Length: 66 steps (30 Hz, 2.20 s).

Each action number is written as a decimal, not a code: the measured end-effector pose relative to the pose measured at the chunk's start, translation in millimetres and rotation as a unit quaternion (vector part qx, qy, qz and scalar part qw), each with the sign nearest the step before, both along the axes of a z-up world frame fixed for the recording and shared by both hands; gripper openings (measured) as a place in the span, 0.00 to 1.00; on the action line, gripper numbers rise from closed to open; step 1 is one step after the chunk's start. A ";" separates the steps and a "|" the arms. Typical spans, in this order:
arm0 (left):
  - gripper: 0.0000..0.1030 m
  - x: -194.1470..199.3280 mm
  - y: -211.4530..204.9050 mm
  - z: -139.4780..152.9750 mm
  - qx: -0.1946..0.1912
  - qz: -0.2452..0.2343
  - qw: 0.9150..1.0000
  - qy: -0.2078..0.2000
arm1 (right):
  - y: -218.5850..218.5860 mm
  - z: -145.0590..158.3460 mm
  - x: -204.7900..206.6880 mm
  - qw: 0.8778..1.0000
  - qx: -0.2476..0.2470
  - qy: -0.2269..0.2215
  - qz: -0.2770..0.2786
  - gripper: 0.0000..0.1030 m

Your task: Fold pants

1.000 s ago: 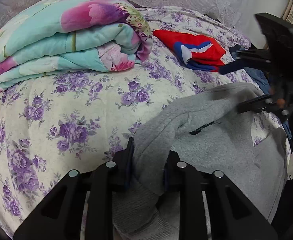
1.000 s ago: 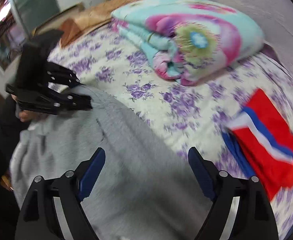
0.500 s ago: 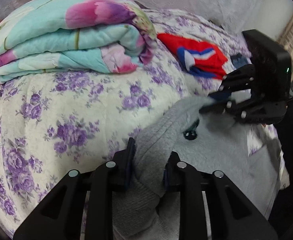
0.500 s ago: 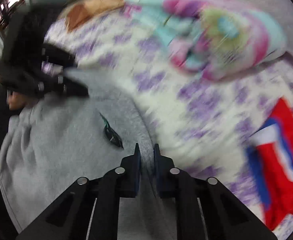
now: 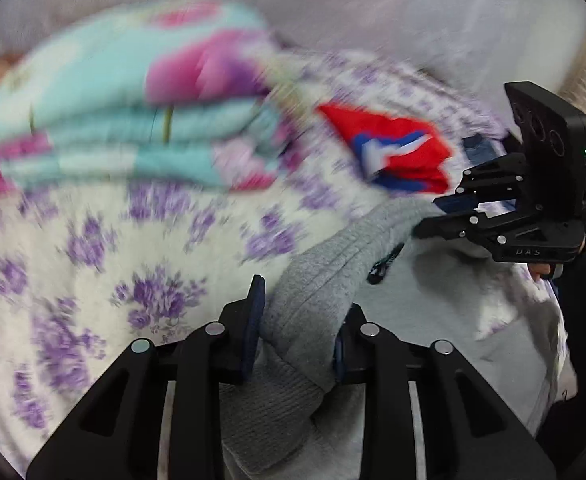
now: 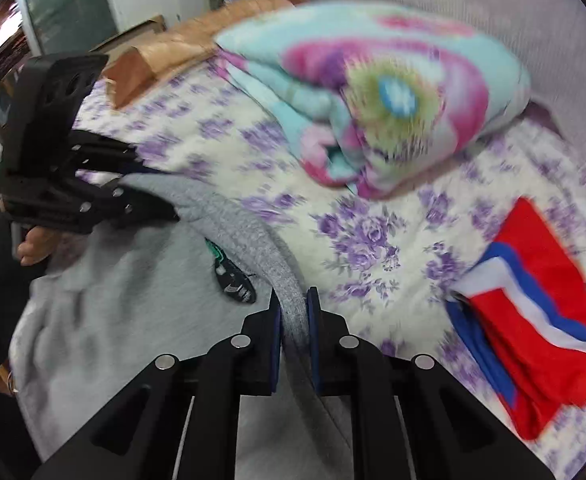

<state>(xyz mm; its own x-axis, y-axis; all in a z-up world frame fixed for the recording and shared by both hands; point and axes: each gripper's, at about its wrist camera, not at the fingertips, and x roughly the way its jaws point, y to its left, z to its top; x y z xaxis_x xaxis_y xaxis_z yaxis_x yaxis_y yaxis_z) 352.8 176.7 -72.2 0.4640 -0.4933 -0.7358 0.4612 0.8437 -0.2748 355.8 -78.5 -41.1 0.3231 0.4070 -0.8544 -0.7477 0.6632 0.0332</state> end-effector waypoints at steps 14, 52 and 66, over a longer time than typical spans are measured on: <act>0.26 -178.0 1.4 20.6 0.103 -0.108 0.988 -0.028 | 31.5 10.3 -244.2 0.998 0.030 0.045 0.012 0.13; 0.06 -244.1 -27.5 -45.2 -0.057 0.139 0.981 0.125 | 30.3 -33.2 -271.6 0.991 0.081 0.038 -0.097 0.17; 0.05 -249.6 -32.4 -46.5 -0.017 0.133 0.986 0.097 | -54.2 -9.2 -199.4 0.962 0.035 0.098 -0.252 0.64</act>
